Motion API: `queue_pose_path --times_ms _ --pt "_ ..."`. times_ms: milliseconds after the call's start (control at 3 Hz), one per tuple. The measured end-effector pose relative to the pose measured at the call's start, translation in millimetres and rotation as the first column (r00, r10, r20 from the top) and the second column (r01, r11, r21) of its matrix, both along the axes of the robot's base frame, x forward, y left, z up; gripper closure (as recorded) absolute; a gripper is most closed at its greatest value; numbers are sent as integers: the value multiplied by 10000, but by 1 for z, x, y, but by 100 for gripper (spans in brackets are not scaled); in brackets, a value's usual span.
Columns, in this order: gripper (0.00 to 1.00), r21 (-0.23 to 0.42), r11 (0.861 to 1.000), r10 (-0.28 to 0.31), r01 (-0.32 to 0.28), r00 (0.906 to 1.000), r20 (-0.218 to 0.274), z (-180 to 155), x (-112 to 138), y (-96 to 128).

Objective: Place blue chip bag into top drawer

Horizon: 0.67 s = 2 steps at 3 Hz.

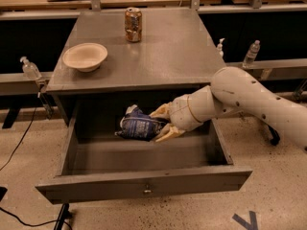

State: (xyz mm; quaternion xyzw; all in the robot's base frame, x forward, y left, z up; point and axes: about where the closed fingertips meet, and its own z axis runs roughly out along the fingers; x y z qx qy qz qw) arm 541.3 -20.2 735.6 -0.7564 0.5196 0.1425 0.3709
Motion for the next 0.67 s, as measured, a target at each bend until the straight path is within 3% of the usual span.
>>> queue_pose_path --times_ms 333,667 --pt "0 2 10000 35 -35 10000 -18 -1 -1 2" --pt "0 2 10000 35 -35 10000 -18 -1 -1 2"
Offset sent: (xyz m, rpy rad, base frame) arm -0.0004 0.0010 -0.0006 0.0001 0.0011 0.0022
